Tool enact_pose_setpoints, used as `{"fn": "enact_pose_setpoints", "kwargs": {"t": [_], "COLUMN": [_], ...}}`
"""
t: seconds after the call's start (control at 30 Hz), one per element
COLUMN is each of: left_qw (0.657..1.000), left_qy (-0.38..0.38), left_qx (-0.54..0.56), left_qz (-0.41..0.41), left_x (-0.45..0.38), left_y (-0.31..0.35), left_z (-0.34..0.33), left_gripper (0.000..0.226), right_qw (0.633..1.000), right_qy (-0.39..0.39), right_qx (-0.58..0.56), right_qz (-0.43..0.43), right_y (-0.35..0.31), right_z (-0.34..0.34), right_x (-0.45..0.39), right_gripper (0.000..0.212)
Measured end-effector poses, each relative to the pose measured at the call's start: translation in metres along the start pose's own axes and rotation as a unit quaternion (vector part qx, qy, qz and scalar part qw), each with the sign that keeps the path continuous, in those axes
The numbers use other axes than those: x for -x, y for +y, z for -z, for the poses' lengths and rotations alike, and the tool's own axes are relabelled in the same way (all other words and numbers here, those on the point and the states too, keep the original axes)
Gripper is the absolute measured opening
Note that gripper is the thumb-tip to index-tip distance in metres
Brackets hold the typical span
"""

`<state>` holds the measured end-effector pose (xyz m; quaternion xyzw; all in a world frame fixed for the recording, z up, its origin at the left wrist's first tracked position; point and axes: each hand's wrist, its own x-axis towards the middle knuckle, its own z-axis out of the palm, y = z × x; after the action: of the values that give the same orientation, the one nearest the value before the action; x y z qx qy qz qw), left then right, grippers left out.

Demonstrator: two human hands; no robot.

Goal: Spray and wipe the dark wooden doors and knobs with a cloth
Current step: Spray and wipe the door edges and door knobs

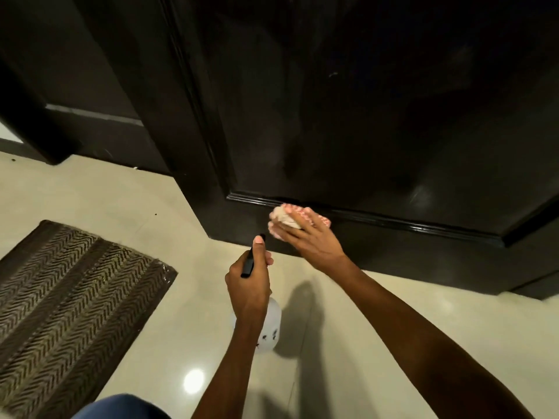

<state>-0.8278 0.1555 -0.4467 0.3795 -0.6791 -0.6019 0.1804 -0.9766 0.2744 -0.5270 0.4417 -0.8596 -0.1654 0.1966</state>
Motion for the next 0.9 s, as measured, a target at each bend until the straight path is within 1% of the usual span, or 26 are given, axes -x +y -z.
{"fn": "enact_pose_setpoints", "kwargs": {"t": [0.07, 0.1, 0.13, 0.17, 0.2, 0.23, 0.3, 0.33, 0.37, 0.4, 0.47, 0.53, 0.6, 0.63, 0.7, 0.77, 0.9], "left_qw": [1.0, 1.0, 0.999, 0.998, 0.997, 0.996, 0.994, 0.994, 0.993, 0.993, 0.994, 0.995, 0.996, 0.996, 0.996, 0.997, 0.998], "left_qy": [-0.014, -0.026, -0.044, -0.061, -0.076, -0.089, -0.106, -0.111, -0.115, -0.117, -0.113, -0.104, -0.092, -0.087, -0.078, -0.061, -0.04], "left_qx": [-0.003, 0.0, 0.003, 0.007, 0.008, 0.008, 0.009, 0.01, 0.01, 0.009, 0.002, -0.003, -0.008, -0.011, -0.017, -0.027, -0.031], "left_qz": [0.008, 0.011, 0.013, 0.017, 0.02, 0.021, 0.018, 0.016, 0.014, 0.011, 0.005, -0.003, -0.016, -0.024, -0.038, -0.038, -0.039], "left_x": [0.006, 0.01, 0.014, 0.018, 0.022, 0.026, 0.032, 0.035, 0.036, 0.038, 0.039, 0.038, 0.036, 0.035, 0.03, 0.024, 0.018], "left_y": [0.0, 0.0, 0.001, 0.002, 0.004, 0.005, 0.009, 0.01, 0.01, 0.01, 0.01, 0.009, 0.009, 0.009, 0.009, 0.008, 0.007], "left_z": [-0.005, -0.007, -0.012, -0.017, -0.022, -0.028, -0.036, -0.038, -0.039, -0.039, -0.036, -0.031, -0.025, -0.022, -0.016, -0.01, -0.007], "left_gripper": [0.056, 0.055, 0.055, 0.054, 0.054, 0.053, 0.052, 0.052, 0.052, 0.051, 0.051, 0.051, 0.052, 0.052, 0.052, 0.053, 0.052], "right_qw": [0.993, 0.981, 0.96, 0.932, 0.897, 0.853, 0.738, 0.683, 0.641, 0.61, 0.564, 0.533, 0.525, 0.53, 0.554, 0.598, 0.722], "right_qy": [0.042, 0.065, 0.088, 0.109, 0.12, 0.122, 0.143, 0.17, 0.2, 0.227, 0.265, 0.28, 0.284, 0.28, 0.262, 0.231, 0.15], "right_qx": [-0.045, -0.068, -0.091, -0.118, -0.146, -0.179, -0.254, -0.288, -0.316, -0.336, -0.359, -0.368, -0.372, -0.371, -0.372, -0.369, -0.334], "right_qz": [-0.103, -0.172, -0.249, -0.325, -0.4, -0.474, -0.608, -0.65, -0.671, -0.68, -0.695, -0.708, -0.711, -0.709, -0.697, -0.673, -0.587], "right_y": [0.006, 0.004, 0.002, 0.001, 0.002, 0.004, 0.012, 0.016, 0.019, 0.02, 0.02, 0.016, 0.006, 0.0, -0.017, -0.037, -0.074], "right_z": [-0.004, -0.006, -0.007, -0.009, -0.013, -0.016, -0.017, -0.016, -0.013, -0.01, -0.001, 0.009, 0.016, 0.019, 0.022, 0.023, 0.021], "right_x": [0.031, 0.048, 0.066, 0.082, 0.097, 0.109, 0.122, 0.123, 0.12, 0.115, 0.097, 0.073, 0.05, 0.04, 0.022, 0.006, -0.018], "right_gripper": [0.101, 0.099, 0.095, 0.088, 0.08, 0.073, 0.07, 0.069, 0.069, 0.069, 0.067, 0.065, 0.065, 0.064, 0.063, 0.063, 0.07]}}
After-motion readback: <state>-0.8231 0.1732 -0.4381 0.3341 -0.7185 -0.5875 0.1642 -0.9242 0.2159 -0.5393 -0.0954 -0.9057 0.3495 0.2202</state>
